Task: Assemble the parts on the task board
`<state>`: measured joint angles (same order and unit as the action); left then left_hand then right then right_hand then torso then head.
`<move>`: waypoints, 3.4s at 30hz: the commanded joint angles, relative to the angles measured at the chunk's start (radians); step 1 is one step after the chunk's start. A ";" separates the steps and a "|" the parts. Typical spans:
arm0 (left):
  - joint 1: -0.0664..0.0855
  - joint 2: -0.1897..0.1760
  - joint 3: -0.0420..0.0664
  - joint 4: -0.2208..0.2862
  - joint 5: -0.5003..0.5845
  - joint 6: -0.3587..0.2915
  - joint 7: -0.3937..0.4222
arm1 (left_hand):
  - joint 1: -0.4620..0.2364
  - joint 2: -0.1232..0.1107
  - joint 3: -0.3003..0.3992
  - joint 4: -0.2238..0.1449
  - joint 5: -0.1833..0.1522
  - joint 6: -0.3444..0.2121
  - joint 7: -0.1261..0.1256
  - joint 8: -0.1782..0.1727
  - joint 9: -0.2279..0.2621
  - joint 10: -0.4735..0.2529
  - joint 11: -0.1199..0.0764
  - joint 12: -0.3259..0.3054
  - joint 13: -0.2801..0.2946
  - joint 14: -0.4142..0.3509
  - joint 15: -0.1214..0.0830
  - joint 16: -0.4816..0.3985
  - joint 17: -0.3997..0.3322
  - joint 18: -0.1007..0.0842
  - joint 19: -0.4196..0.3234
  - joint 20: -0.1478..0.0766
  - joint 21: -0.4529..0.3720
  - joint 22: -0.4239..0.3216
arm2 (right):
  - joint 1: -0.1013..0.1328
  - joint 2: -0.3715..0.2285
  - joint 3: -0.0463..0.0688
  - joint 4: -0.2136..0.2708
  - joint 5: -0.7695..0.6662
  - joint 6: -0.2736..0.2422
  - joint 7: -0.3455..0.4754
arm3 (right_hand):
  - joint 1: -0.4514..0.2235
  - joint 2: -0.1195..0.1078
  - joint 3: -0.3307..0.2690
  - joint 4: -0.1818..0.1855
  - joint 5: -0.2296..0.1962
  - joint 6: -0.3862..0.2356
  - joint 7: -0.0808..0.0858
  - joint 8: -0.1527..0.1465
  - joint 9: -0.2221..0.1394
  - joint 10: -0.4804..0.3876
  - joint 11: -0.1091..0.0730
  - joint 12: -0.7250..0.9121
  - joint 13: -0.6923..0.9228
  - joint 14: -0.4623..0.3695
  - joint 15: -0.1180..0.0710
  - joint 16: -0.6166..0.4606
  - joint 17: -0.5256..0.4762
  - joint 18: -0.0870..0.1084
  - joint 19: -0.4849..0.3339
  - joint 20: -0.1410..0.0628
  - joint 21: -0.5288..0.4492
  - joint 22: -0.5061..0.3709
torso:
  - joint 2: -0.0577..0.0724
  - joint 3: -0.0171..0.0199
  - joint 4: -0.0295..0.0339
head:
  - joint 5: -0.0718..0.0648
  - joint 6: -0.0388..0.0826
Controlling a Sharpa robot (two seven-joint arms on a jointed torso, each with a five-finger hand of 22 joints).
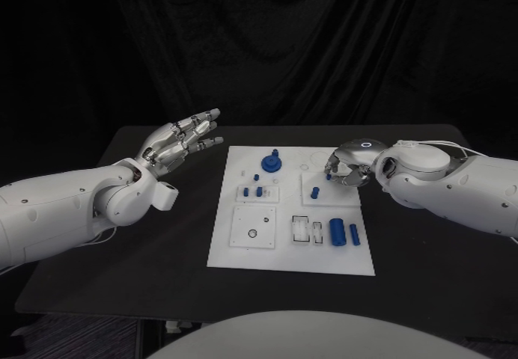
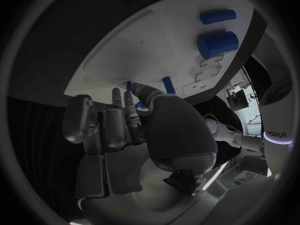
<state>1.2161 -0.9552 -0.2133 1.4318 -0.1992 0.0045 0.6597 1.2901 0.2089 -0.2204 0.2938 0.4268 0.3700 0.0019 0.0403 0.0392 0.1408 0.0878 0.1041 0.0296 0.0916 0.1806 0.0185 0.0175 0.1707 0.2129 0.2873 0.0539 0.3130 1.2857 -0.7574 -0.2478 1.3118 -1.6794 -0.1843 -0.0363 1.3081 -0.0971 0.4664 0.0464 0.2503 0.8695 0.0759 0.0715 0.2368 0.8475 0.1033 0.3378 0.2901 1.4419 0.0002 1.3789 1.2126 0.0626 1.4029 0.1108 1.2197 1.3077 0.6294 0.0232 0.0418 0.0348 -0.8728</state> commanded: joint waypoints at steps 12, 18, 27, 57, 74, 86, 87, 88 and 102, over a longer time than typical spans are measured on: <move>-0.007 0.008 0.001 -0.009 -0.006 0.055 -0.026 | 0.054 0.007 -0.005 -0.012 0.031 0.023 0.026 0.005 0.005 0.012 0.020 0.018 0.003 0.021 0.004 0.015 0.004 0.005 0.032 0.001 0.011 0.003 | -0.011 0.019 0.001 -0.021 -0.002 -0.069 0.011 | 0.009 -0.004 0.006 0.001 -0.016 -0.001 -0.003 0.002 -0.002 0.040 -0.005 0.003 -0.017 0.006 0.001 0.006 0.000 0.012 0.010 -0.002 0.012 0.165 | -0.001 -0.0012 0.0016 | -0.003 0.000; -0.014 0.010 0.001 -0.012 -0.006 0.061 -0.034 | 0.068 0.006 -0.003 -0.015 0.039 0.027 0.031 0.007 0.005 0.010 0.021 0.021 0.003 0.023 0.006 0.016 0.004 0.004 0.033 0.002 0.010 -0.002 | -0.015 0.026 0.001 -0.027 -0.002 -0.067 0.013 | 0.020 -0.002 0.007 -0.005 -0.026 0.046 0.010 0.027 0.010 0.059 -0.011 0.001 -0.036 0.007 -0.006 0.006 -0.003 0.012 0.011 -0.008 0.013 0.165 | -0.001 -0.0018 0.0009 | -0.004 0.000; -0.018 0.009 0.001 -0.014 -0.006 0.065 -0.036 | 0.077 0.005 -0.002 -0.017 0.046 0.028 0.034 0.007 0.005 0.009 0.022 0.023 0.004 0.030 0.008 0.019 0.006 0.004 0.043 0.002 0.013 0.004 | -0.023 0.030 0.001 -0.033 -0.002 -0.056 0.011 | 0.022 0.000 -0.003 -0.007 -0.030 0.078 0.016 0.047 0.026 0.083 -0.015 0.005 -0.046 0.009 -0.007 0.008 -0.001 0.010 0.015 -0.011 0.021 0.168 | -0.002 -0.0010 0.0001 | 0.000 0.000; -0.022 0.015 0.001 -0.021 -0.006 0.081 -0.053 | 0.102 0.006 0.001 -0.019 0.069 0.035 0.045 0.009 0.007 0.004 0.022 0.027 0.004 0.047 0.016 0.029 0.008 0.000 0.087 0.004 0.029 0.024 | -0.036 0.043 0.001 -0.057 -0.002 -0.035 0.006 | 0.045 0.008 -0.001 -0.026 0.014 0.102 0.027 0.063 0.045 0.105 -0.020 0.005 -0.059 0.007 -0.004 0.005 -0.010 0.011 0.015 -0.007 0.019 0.167 | -0.002 -0.0012 0.0008 | 0.001 0.000; -0.023 0.017 0.001 -0.024 -0.006 0.086 -0.064 | 0.130 0.008 0.009 -0.033 0.099 0.051 0.063 0.013 0.009 0.002 0.013 0.031 0.004 0.064 0.022 0.039 0.011 -0.007 0.112 0.003 0.039 0.030 | -0.039 0.031 0.001 -0.040 -0.002 -0.096 0.016 | 0.069 0.017 -0.005 -0.051 0.020 0.146 0.047 0.093 0.076 0.135 -0.031 0.007 -0.070 0.007 -0.019 0.004 -0.012 0.009 0.018 -0.021 0.028 0.170 | -0.001 -0.0011 -0.0005 | 0.012 0.000; -0.023 0.017 0.001 -0.025 -0.006 0.087 -0.071 | 0.136 0.009 0.012 -0.036 0.104 0.050 0.063 0.013 0.008 0.002 0.013 0.032 0.004 0.066 0.023 0.040 0.011 -0.008 0.115 0.003 0.040 0.030 | -0.024 0.001 0.001 -0.005 -0.002 -0.162 0.014 | 0.071 0.019 -0.007 -0.052 0.017 0.145 0.050 0.093 0.081 0.147 -0.031 0.008 -0.072 0.009 -0.014 0.005 -0.011 0.008 0.020 -0.020 0.031 0.170 | 0.000 -0.0011 -0.0003 | 0.017 0.000; -0.023 0.017 0.001 -0.026 -0.006 0.087 -0.071 | 0.136 0.009 0.012 -0.036 0.104 0.050 0.063 0.013 0.008 0.002 0.013 0.032 0.004 0.066 0.023 0.040 0.011 -0.008 0.115 0.003 0.040 0.030 | -0.018 -0.005 0.001 0.005 -0.002 -0.163 0.011 | 0.070 0.019 -0.008 -0.051 0.017 0.144 0.050 0.093 0.082 0.148 -0.031 0.008 -0.073 0.009 -0.013 0.005 -0.011 0.007 0.020 -0.019 0.031 0.170 | -0.001 -0.0013 -0.0006 | 0.017 0.000; -0.023 0.017 0.001 -0.026 -0.006 0.087 -0.072 | 0.136 0.009 0.012 -0.036 0.104 0.050 0.063 0.013 0.008 0.002 0.013 0.032 0.004 0.066 0.023 0.040 0.011 -0.008 0.115 0.003 0.040 0.030 | -0.014 -0.008 0.001 0.011 -0.002 -0.163 0.009 | 0.070 0.019 -0.008 -0.051 0.017 0.144 0.050 0.093 0.082 0.149 -0.031 0.008 -0.073 0.009 -0.012 0.005 -0.011 0.007 0.020 -0.019 0.031 0.170 | -0.001 -0.0014 -0.0006 | 0.017 0.000; -0.024 0.022 0.001 -0.029 -0.006 0.092 -0.077 | 0.137 0.010 0.012 -0.037 0.106 0.049 0.063 0.012 0.008 0.002 0.014 0.032 0.004 0.065 0.023 0.040 0.011 -0.008 0.114 0.003 0.039 0.028 | 0.044 -0.063 0.001 0.141 -0.002 -0.147 -0.018 | 0.069 0.021 -0.010 -0.049 0.014 0.148 0.055 0.096 0.089 0.162 -0.028 0.007 -0.077 0.008 -0.003 0.003 -0.017 0.008 0.019 -0.013 0.027 0.169 | -0.001 -0.0021 0.0011 | 0.017 0.000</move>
<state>1.1947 -0.9353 -0.2134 1.4023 -0.2036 0.0811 0.5751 1.4196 0.2177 -0.2077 0.2647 0.5287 0.4202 0.0591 0.0475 0.0467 0.1448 0.1057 0.1307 0.0322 0.1488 0.2019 0.0541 0.0269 0.1701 0.3206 0.2913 0.0874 0.3420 1.3262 -0.8156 -0.2473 1.4354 -1.6777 -0.3188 -0.0253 1.3699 -0.0775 0.4608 -0.0030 0.2665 1.0108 0.1279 0.1636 0.3236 0.9989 0.0731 0.3417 0.2150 1.4509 -0.0126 1.3825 1.1980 0.0625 1.4206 0.0929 1.2439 1.3079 0.6283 0.0212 0.0409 0.0508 -0.8725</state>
